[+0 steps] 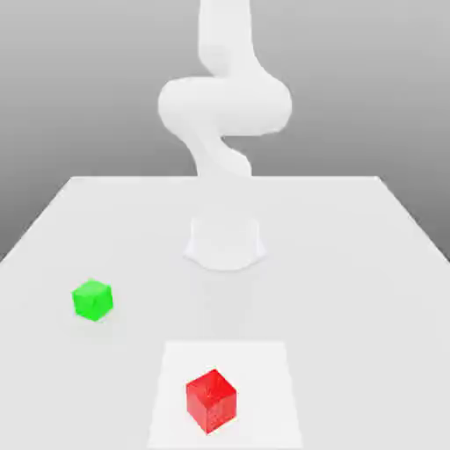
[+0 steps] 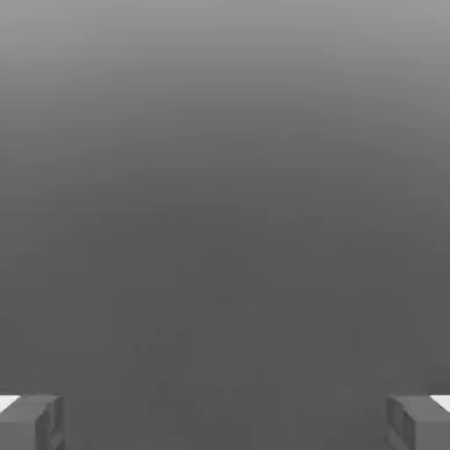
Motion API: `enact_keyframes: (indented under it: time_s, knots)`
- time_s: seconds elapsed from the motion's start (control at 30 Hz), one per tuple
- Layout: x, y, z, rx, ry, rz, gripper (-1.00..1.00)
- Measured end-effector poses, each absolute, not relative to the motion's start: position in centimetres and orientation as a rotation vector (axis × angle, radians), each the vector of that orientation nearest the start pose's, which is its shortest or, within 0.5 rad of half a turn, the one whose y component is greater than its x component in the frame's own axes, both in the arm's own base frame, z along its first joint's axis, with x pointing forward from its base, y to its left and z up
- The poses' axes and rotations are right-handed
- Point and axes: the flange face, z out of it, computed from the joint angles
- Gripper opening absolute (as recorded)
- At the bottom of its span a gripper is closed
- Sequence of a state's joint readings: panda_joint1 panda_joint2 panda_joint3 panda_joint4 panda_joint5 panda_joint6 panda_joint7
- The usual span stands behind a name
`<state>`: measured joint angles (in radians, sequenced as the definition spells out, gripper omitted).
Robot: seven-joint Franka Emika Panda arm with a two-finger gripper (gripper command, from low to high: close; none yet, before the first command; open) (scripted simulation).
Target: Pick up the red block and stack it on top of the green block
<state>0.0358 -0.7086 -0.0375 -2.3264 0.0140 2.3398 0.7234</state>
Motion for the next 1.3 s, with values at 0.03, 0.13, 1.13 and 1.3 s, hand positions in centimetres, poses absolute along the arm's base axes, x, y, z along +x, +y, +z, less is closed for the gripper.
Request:
enact_keyframes:
  time_s: [0.03, 0.13, 1.13, 1.3]
  knots:
    - [39.5, -0.7, 64.9, -2.555, 0.936, -0.891, 0.0]
    - [42.9, -0.9, 59.2, -2.65, 0.852, -0.772, 0.0]
    - [44.7, -1.9, 15.0, -3.134, 0.229, 0.002, -1.0]
    - [44.8, -1.9, 17.8, -3.135, 0.226, -0.001, -1.0]
